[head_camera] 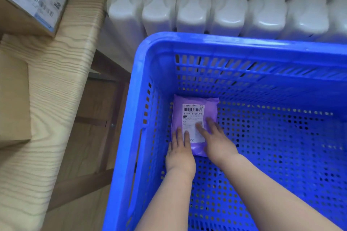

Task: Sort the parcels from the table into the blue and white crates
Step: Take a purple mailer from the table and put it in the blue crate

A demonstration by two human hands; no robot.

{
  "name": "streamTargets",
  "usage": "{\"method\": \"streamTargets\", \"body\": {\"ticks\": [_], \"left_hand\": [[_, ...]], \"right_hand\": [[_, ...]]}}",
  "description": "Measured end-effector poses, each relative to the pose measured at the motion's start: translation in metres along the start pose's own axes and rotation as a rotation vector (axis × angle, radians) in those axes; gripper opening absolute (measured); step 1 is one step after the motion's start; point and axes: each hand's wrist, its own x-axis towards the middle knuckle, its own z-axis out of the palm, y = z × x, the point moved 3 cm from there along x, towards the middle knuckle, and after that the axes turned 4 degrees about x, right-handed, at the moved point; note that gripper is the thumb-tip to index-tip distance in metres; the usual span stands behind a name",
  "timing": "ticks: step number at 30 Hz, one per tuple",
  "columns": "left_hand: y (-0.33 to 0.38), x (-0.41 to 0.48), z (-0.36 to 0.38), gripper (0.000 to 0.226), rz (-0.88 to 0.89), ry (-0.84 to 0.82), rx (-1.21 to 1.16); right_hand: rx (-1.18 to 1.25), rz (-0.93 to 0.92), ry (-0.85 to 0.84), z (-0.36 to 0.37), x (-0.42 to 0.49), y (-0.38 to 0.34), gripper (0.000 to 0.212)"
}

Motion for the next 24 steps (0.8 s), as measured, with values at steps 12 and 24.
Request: {"method": "streamTargets", "body": {"ticks": [12, 24], "left_hand": [[-0.009, 0.002, 0.014, 0.073, -0.045, 0.185, 0.274], [-0.014, 0.001, -0.002, 0.072, -0.014, 0.128, 0.155]], "right_hand": [[0.118, -0.066, 0.114, 0.009, 0.004, -0.008, 0.079], [0.074, -0.064, 0.126, -0.001, -0.002, -0.015, 0.076]]}}
